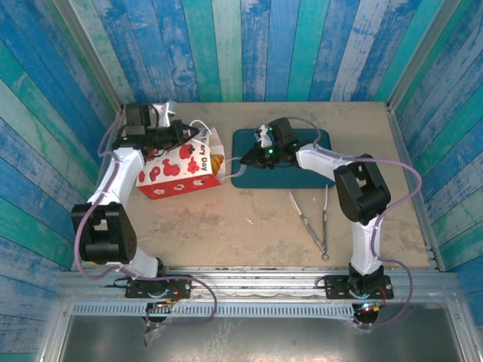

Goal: Take the fake bread out of the paper bag

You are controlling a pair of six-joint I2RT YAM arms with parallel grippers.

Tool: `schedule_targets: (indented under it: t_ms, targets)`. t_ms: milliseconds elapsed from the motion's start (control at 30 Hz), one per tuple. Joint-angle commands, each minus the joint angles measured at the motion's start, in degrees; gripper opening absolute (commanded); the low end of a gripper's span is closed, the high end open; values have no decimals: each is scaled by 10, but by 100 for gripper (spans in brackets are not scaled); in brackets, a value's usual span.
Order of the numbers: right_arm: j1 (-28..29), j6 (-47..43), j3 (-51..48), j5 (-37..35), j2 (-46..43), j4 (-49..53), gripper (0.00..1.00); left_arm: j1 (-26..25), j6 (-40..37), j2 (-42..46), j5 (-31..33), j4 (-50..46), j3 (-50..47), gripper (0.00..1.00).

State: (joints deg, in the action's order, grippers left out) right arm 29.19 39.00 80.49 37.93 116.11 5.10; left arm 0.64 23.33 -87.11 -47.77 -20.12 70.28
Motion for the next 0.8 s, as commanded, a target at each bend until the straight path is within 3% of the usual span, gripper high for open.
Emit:
schedule_targets:
  t_ms: [0,67,133,233,367,467,567,667,767]
  targets:
    - [-7,-36,-14,-14,-38,56,22,-14,14,40,-2,19,-11,2]
    - [-10,-66,-17,-46,-71,95,25,-24,12,47,7,18,-15,2]
    - [-14,-97,-22,-91,-113,140,35,-31,11,51,12,13,-15,2]
    - [-15,-144,-36,-217,-198,215,45,-39,12,60,15,9,-18,2]
    - [-25,-177,-106,-342,-338,248,71,-50,8,72,11,1,-27,1]
    - [-38,-153,-173,-416,-435,242,100,-63,8,79,2,0,-32,2]
    - [-64,-117,-224,-455,-522,282,100,-75,33,85,-14,36,-49,2]
    - [-125,-107,-272,-360,-583,314,100,-82,45,92,-6,45,-57,4]
    - [-139,-84,-286,-370,-588,423,93,-85,38,97,18,34,-63,5]
